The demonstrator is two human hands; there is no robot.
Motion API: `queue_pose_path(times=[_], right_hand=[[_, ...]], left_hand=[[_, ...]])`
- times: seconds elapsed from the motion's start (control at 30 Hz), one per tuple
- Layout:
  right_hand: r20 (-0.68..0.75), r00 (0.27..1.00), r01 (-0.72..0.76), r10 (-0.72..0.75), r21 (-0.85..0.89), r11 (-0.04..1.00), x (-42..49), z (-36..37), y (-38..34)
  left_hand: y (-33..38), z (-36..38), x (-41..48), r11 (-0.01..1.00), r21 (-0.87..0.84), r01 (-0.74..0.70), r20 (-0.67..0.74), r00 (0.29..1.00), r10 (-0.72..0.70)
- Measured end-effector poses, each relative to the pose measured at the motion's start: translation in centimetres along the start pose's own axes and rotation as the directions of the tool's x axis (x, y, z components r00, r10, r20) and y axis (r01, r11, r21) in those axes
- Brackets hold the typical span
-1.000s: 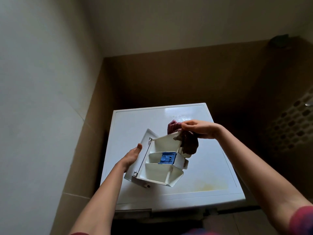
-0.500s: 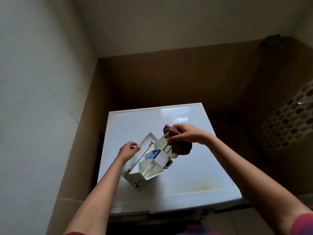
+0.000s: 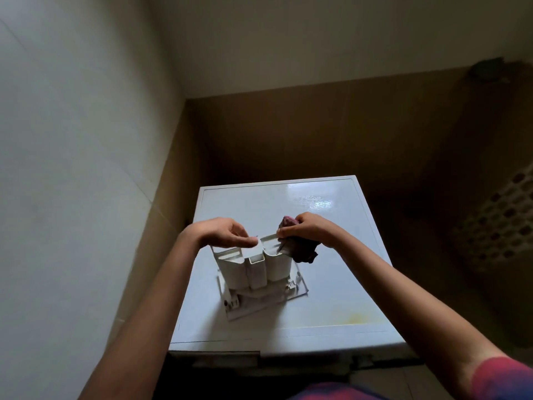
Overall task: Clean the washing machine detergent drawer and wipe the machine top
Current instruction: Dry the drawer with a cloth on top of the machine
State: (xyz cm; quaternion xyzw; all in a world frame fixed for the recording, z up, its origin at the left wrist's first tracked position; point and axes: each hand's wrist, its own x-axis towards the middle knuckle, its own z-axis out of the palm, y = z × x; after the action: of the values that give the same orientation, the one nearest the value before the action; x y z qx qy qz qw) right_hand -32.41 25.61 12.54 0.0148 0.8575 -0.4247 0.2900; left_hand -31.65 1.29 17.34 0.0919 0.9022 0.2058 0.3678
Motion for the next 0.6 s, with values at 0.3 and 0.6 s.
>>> queue_pose_path(times=[0.3,0.6], right_hand=[[0.233,0.972,-0.124,0.004,0.503,0.855,-1.7,-2.9,3.8],[-0.065,0.998,-0.02,0.014,-0.081,0.997,1.4,4.5,8.8]], left_hand=[[1.6,4.4,-0.5,0.986,0.164,-0.045,-0.247,0.965,0.085],[0.8,6.4,0.4,0.995,-0.016,-0.099,-0.314,0.945,0.089]])
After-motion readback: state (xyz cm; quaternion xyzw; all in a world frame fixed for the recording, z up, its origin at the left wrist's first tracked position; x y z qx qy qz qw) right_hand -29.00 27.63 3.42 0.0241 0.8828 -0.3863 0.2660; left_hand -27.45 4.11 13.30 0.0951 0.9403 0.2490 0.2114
